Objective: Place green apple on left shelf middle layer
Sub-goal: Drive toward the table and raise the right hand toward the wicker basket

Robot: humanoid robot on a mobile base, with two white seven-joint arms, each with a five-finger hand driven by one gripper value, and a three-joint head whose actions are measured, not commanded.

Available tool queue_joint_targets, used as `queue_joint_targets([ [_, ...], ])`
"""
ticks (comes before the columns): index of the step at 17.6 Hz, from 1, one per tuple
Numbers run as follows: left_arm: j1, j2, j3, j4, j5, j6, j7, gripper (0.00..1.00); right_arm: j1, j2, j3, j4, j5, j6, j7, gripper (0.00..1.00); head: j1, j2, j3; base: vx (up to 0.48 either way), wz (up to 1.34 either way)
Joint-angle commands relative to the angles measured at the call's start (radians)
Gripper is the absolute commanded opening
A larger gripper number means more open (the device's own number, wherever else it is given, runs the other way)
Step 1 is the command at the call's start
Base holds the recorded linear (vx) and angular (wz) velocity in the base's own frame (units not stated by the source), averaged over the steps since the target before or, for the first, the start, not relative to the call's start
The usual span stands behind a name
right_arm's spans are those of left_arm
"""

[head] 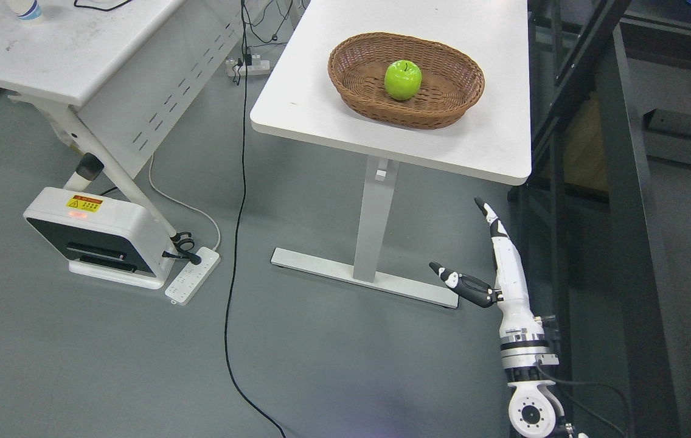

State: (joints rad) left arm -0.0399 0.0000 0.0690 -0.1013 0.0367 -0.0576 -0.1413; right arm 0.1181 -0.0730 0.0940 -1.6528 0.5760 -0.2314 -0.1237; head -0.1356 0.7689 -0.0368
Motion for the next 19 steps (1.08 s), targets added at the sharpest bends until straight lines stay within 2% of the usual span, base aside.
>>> queue_joint_targets([
  [1, 0.0, 0.017, 0.0, 0.0, 0.0, -0.001, 0.0, 1.0, -0.018, -0.059, -0.056, -0.007, 0.122, -0.006, -0.007, 1.0, 0.0, 0.0, 0.0, 0.047, 0.11],
  [5, 0.0, 0.017, 0.0, 0.0, 0.0, 0.001, 0.0, 1.0, -0.015, -0.048, -0.057, -0.036, 0.032, -0.12, 0.002, 1.0, 0.0, 0.0, 0.0, 0.1, 0.16],
  [7, 0.0, 0.017, 0.0, 0.0, 0.0, -0.001, 0.0, 1.0, -0.034, -0.044, -0.056, -0.035, 0.034, -0.077, 0.01, 1.0, 0.0, 0.0, 0.0, 0.123, 0.12],
  [10, 0.0, 0.017, 0.0, 0.0, 0.0, -0.001, 0.0, 1.0, -0.096, -0.041, -0.045, -0.03, 0.039, 0.059, 0.048, 1.0, 0.0, 0.0, 0.0, 0.101, -0.07],
  [19, 0.0, 0.017, 0.0, 0.0, 0.0, 0.001, 0.0, 1.0, -0.095, 0.007, -0.043, -0.032, 0.022, 0.044, 0.048, 1.0, 0.0, 0.0, 0.0, 0.096, -0.17],
])
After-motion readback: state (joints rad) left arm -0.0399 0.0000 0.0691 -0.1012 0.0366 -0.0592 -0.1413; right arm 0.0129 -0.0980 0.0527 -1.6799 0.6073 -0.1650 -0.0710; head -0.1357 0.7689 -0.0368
